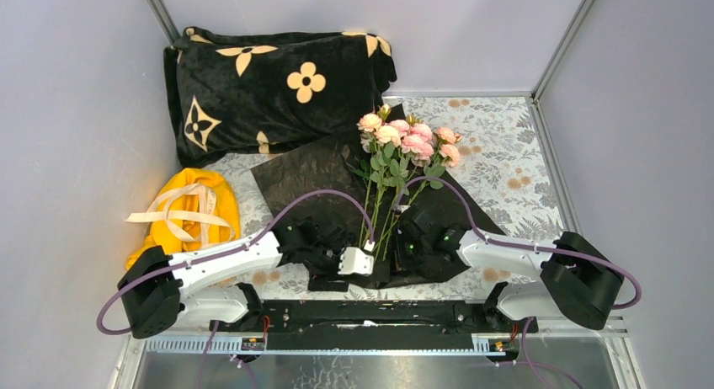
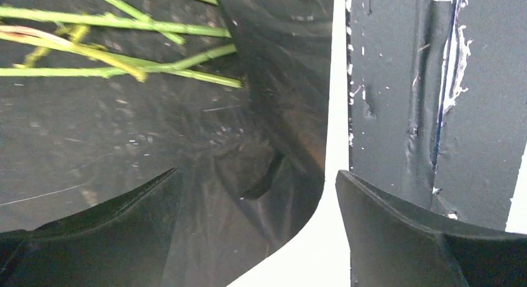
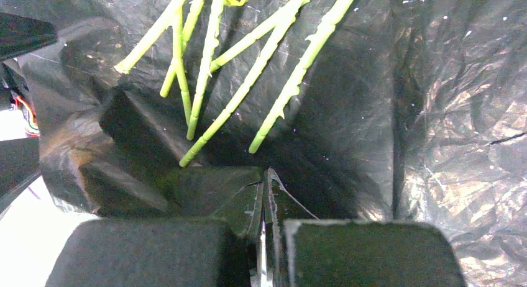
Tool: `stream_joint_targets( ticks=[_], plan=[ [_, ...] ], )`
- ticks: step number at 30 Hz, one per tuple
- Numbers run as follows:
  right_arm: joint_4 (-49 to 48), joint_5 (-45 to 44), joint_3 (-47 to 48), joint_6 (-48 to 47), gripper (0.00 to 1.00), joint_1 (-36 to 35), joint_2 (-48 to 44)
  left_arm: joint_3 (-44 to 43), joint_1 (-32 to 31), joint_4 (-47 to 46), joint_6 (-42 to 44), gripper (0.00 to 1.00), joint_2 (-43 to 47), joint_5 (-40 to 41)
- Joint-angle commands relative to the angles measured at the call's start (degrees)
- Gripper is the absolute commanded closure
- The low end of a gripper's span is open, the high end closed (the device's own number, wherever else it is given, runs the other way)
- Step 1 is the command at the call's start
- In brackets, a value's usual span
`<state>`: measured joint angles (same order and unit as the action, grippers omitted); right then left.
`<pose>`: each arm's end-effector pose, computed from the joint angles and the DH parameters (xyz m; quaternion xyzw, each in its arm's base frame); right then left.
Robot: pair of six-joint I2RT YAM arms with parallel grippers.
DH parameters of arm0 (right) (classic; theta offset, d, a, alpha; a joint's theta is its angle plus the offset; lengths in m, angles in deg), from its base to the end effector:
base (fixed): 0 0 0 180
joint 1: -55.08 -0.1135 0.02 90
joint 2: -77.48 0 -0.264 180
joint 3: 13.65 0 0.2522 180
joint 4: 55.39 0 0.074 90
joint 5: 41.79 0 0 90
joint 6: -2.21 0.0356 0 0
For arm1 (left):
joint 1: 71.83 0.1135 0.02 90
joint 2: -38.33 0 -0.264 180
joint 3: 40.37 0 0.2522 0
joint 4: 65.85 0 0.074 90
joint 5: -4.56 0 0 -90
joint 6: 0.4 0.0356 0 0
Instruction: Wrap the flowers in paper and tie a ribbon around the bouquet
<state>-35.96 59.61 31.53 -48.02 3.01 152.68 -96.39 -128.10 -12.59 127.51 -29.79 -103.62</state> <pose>0.1430 0.1950 0.1598 -0.1342 0.9243 0.3125 0.1729 0.1091 -0.1835 0.2076 0.7295 0.6321 -0.1860 0.1834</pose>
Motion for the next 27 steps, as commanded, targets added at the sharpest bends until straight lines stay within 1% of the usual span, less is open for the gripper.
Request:
stream_joint_targets(
  ticks=[1, 4, 6, 8, 9, 11, 12, 14, 16, 18, 19, 23, 27],
  plan=[
    [2.62, -2.07, 2.95, 0.03, 1.0, -0.13, 0.31, 2.23, -0.2, -5.37, -0.95, 0.01, -0.86, -3.31],
    [3.94, -2.18, 3.87, -0.11, 1.0, -0.13, 0.3, 2.38, -0.16, -6.75, -2.01, 0.01, -0.93, -4.59],
    [5.06, -2.06, 4.7, -0.24, 1.0, -0.13, 0.09, 2.76, -0.16, -9.51, -3.94, 0.01, -1.94, -3.01],
    [4.87, -1.47, 4.68, -0.03, 1.0, -0.13, 0.0, 2.86, 0.15, -12.74, -6.05, 0.03, -3.03, -0.19],
    [4.67, -1.04, 4.68, 0.04, 1.0, -0.13, 0.14, 2.93, 0.93, -14.3, -6.84, 0.07, -3.21, 0.04],
    [4.94, 0.49, 5.18, -0.24, 1.0, -0.14, 0.94, 3.1, 2.76, -16.69, -8.49, 0.28, -3.61, -0.88],
    [5.5, 1.12, 5.63, -0.56, 1.0, -0.13, 1.44, 3.1, 3.04, -17.23, -9.16, 0.37, -3.84, -1.46],
    [6.99, 2.04, 6.6, -1.37, 1.0, -0.13, 1.99, 2.98, 3.03, -16.32, -9.62, 0.53, -4.74, -3.67],
    [8.35, 2.61, 7.27, -2.25, 0.98, -0.09, 1.7, 3.18, 3.04, -15.66, -9.99, 0.69, -4.75, -5.55],
    [9.55, 3.38, 7.78, -3.02, 0.94, -0.13, 0.88, 3.33, 3.32, -15.75, -10.72, 0.82, -4.8, -5.17],
    [10.01, 3.75, 7.92, -3.48, 0.9, -0.13, 0.43, 3.18, 3.51, -15.79, -11.04, 0.86, -5.13, -4.64],
    [11.41, 4.64, 7.96, -4.74, 0.75, -0.13, -1.04, 2.26, 4.4, -16.54, -12.86, 0.93, -7.32, -1.72],
    [12.22, 7.63, 6.4, -5.11, 0.59, -0.13, -3.85, 1.8, 5.07, -16.23, -14.24, 0.96, -9.16, -1.41]
  ],
)
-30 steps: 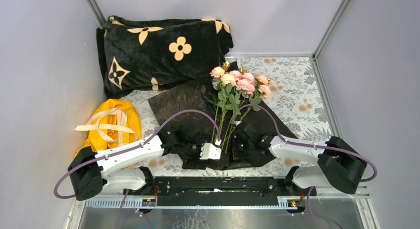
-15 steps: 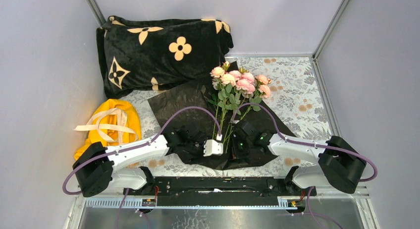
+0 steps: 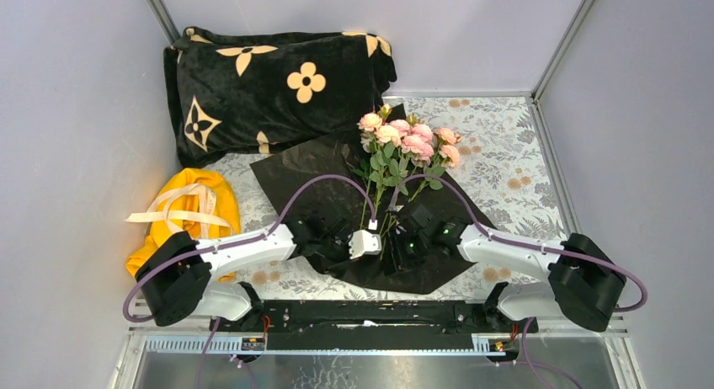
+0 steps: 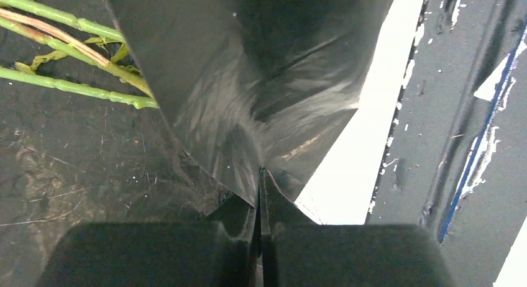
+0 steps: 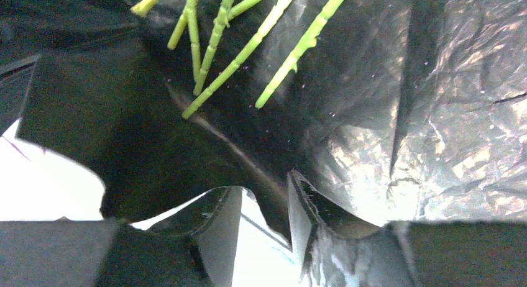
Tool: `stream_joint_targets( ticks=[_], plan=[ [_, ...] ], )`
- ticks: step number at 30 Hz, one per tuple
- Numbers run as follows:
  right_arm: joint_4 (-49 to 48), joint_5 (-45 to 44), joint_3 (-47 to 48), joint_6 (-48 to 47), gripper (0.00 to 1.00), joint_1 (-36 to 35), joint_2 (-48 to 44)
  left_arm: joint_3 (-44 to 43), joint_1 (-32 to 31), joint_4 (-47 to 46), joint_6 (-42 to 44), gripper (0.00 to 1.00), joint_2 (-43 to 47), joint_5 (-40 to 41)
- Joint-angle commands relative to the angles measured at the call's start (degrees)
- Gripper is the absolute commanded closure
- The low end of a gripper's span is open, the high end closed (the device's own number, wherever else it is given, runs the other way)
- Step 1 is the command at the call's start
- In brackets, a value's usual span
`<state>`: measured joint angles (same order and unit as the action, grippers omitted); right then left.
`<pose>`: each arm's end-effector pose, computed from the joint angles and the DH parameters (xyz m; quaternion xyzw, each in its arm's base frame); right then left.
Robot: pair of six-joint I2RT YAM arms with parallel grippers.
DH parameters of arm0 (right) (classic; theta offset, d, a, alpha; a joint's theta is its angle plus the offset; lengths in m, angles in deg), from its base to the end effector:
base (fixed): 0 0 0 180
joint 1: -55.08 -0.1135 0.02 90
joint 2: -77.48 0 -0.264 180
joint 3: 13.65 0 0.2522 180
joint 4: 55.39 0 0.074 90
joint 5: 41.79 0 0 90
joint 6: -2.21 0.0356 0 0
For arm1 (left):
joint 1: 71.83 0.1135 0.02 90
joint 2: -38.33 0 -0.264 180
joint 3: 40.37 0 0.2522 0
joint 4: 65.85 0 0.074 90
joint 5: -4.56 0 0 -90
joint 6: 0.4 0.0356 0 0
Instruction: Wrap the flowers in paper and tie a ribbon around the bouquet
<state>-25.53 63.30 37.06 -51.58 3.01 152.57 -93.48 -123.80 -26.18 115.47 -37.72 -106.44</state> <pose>0.1434 0.1990 0.1766 -0.1701 0.9289 0.3016 0.1314 0.1365 -0.1953 0.1762 0.6337 0.7161 -0.2250 0.1868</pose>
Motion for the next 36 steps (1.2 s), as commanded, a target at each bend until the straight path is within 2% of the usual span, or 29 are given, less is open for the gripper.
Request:
stream_joint_targets(
  ticks=[1, 4, 8, 14, 20, 24, 30, 33, 34, 36],
  plan=[
    [1.61, 5.08, 0.0, -1.53, 0.55, -0.11, -4.83, -1.11, 0.93, -2.44, -2.32, 0.97, -1.36, 1.76],
    [-0.27, 6.57, -3.25, -0.36, 0.46, -0.09, -8.19, -0.7, 1.7, -2.93, -2.47, 0.97, -1.59, 3.11],
    [-5.31, 6.96, -7.24, 2.46, 0.42, -0.13, -10.28, -1.62, 2.54, -3.52, -3.04, 0.98, -2.99, 3.28],
    [-13.73, 9.28, -11.05, 5.8, 0.41, -0.13, -9.04, -5.42, 7.99, 0.74, -2.26, 0.98, -7.72, -0.96],
    [-11.16, 9.79, -10.74, 3.75, 0.41, -0.13, -10.49, -6.37, 9.93, 1.72, -2.71, 0.99, -11.17, -1.3],
    [-12.81, 9.68, -11.55, 3.73, 0.41, -0.13, -11.82, -6.68, 10.88, 1.89, -3.21, 1.0, -11.19, -2.52],
    [-23.26, 9.61, -15.22, 6.36, 0.42, -0.22, -9.06, -6.97, 11.52, 1.93, -3.34, 1.0, -10.88, -3.79],
    [-25.87, 10.75, -15.47, 7.02, 0.48, -0.22, -7.69, -6.94, 11.86, 2.11, -3.55, 1.0, -10.87, -4.34],
    [-26.2, 10.95, -15.66, 7.26, 0.54, -0.22, -7.46, -6.93, 11.96, 2.11, -3.59, 1.0, -10.94, -4.35],
    [-26.86, 10.56, -16.25, 7.93, 0.73, -0.21, -7.27, -7.03, 12.2, 2.12, -3.56, 1.0, -10.96, -4.43]
  ],
)
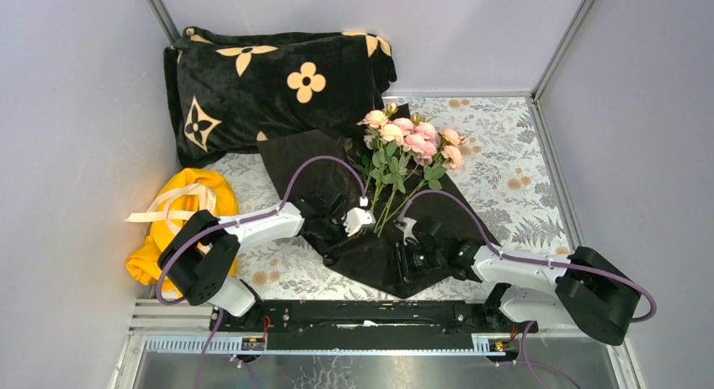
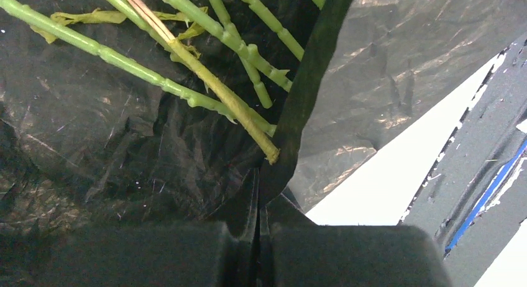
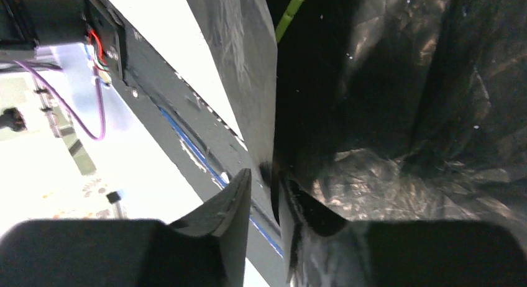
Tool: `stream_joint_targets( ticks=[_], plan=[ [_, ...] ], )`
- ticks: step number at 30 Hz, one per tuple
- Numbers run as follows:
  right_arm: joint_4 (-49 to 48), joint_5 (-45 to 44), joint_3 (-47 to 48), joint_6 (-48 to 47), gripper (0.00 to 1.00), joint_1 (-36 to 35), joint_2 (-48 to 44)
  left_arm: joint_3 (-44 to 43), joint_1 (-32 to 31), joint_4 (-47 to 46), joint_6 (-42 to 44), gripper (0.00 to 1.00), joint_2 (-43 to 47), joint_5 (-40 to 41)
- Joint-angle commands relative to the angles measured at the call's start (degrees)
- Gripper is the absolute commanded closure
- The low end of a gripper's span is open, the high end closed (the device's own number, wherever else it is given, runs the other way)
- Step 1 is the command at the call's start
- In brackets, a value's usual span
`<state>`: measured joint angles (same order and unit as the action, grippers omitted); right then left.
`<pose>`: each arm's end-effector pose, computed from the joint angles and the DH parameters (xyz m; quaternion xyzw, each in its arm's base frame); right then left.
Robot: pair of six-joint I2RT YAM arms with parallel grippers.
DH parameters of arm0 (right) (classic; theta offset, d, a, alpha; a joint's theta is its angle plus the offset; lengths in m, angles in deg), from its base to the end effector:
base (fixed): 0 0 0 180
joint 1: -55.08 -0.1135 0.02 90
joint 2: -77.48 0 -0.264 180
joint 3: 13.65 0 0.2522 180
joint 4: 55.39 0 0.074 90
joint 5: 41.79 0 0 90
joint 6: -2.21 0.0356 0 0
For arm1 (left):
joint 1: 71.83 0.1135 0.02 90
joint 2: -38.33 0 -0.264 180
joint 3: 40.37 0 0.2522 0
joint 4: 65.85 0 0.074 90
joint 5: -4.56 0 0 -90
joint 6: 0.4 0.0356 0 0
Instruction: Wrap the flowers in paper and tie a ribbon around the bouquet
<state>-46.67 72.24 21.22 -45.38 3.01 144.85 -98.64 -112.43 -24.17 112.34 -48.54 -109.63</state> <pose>0.1184 0.1755 0.1515 -0.1607 0.8804 0.4253 0.1350 0.1901 -0.1822 0.1562 0.5363 0.8011 -0.2299 0.1334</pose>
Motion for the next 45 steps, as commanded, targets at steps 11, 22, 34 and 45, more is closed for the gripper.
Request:
stream_joint_targets(
  ticks=[11, 22, 34, 45],
  plan=[
    [6.85, -2.41, 6.27, -1.91, 1.0, -0.22, 5.42, -4.84, 4.5, 6.59, 3.09, 0.36, 1.91, 6.15],
    [16.57, -4.8, 13.17, -6.33, 1.0, 0.07, 9.04, -1.55, 7.27, 12.47, 12.29, 0.29, 6.92, 13.37],
    [19.25, -3.34, 16.46, -8.46, 1.0, 1.72, 11.8, -4.84, 9.66, 16.12, 12.57, 0.28, 8.8, 14.95],
    [22.63, -3.71, 19.24, -10.86, 1.0, 2.76, 13.81, -12.15, 9.6, 29.78, 17.96, 0.25, 12.07, -1.65]
  ],
)
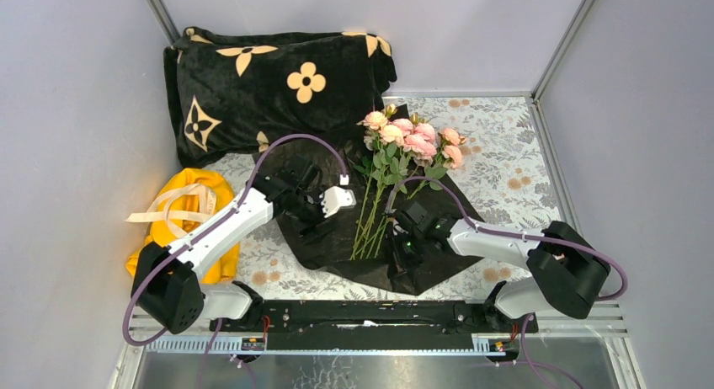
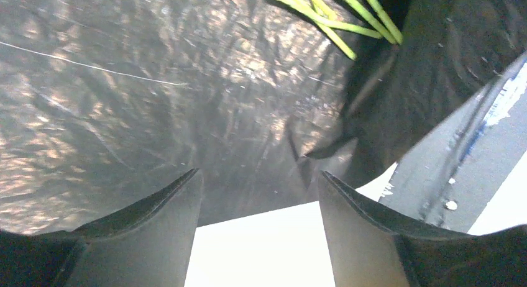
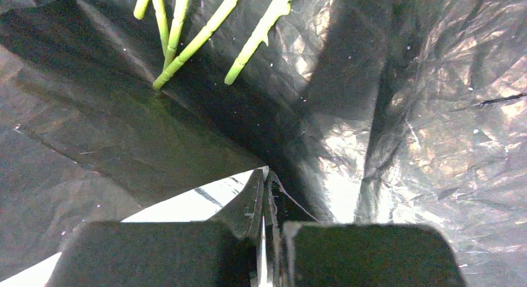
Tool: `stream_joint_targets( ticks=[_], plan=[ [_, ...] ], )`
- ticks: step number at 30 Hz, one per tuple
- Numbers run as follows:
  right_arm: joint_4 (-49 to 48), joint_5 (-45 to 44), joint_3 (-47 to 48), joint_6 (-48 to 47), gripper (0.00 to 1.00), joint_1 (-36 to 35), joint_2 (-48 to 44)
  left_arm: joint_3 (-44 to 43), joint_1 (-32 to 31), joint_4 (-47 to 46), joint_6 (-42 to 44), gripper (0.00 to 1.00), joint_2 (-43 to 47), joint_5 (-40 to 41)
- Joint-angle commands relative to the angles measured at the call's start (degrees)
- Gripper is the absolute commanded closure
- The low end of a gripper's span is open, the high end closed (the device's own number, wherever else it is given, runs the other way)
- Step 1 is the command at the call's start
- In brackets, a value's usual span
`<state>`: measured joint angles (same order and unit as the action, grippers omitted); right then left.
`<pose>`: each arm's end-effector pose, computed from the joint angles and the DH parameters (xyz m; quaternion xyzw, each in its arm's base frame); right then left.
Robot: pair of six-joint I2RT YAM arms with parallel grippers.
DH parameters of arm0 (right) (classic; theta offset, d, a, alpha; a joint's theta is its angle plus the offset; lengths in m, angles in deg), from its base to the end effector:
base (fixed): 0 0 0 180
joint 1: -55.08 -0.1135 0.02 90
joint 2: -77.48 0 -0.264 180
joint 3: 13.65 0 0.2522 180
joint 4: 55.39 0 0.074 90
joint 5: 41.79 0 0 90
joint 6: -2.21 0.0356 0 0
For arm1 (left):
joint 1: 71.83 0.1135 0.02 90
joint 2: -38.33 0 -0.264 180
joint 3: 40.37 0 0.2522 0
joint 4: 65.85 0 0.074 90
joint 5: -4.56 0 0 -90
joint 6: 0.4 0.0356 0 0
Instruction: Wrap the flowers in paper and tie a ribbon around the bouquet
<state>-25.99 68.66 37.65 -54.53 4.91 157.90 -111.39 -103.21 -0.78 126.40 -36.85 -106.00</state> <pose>0.1521 0.2018 0.1595 -0.1869 0.9298 0.3052 0.0856 0.2002 -0.1367 0.2501 0.5691 0.7835 -0.1670 0.1855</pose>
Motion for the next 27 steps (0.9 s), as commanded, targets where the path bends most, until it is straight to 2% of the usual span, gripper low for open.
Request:
stream_joint_targets(
  ticks=[1, 8, 10, 11, 13, 15, 18, 21, 24, 25, 27],
  plan=[
    [2.29, -0.11, 3.11, -1.82, 1.0, 0.91, 0.85, 1.47, 0.16, 6.54, 4.76, 0.23, 0.49, -5.32],
    [4.08, -0.1, 4.24, -2.41, 1.0, 1.46, 1.01, 9.22, -1.59, 4.74, 10.5, 0.11, 1.02, -4.21],
    [4.12, -0.02, 4.38, -2.48, 1.0, 1.53, 1.03, 10.22, -1.99, 4.81, 11.51, 0.1, 1.31, -5.8],
    [4.14, 0.02, 4.38, -2.41, 1.0, 1.61, 0.98, 10.6, -2.25, 4.77, 11.84, 0.04, 1.37, -7.58],
    [4.21, -0.08, 4.38, -2.44, 1.0, 1.78, 1.01, 11.16, -3.41, 4.39, 11.88, 0.01, 1.35, -11.05],
    [4.45, 0.03, 4.45, -2.4, 1.0, 1.91, 1.28, 12.08, -4.73, 3.44, 11.92, 0.01, 1.57, -12.5],
    [4.74, -0.03, 4.51, -2.61, 1.0, 2.09, 1.64, 14.12, -5.17, -2.47, 8.41, 0.01, 1.51, -10.94],
    [5.07, -0.16, 4.47, -2.83, 1.0, 2.26, 1.6, 15.78, -5.37, -13.98, 1.08, 0.01, -0.15, -5.26],
    [5.55, -0.32, 4.24, -3.1, 1.0, 2.53, 1.08, 15.92, -5.4, -15.09, 1.39, 0.09, -1.07, -5.12],
    [5.85, -0.24, 4.15, -3.24, 1.0, 2.63, 0.87, 16.06, -5.36, -15.05, 1.68, 0.15, -0.92, -5.27],
    [6.71, -0.2, 3.97, -3.84, 1.0, 2.78, 0.56, 16.03, -5.36, -14.28, 2.4, 0.35, -0.6, -6.13]
  ],
)
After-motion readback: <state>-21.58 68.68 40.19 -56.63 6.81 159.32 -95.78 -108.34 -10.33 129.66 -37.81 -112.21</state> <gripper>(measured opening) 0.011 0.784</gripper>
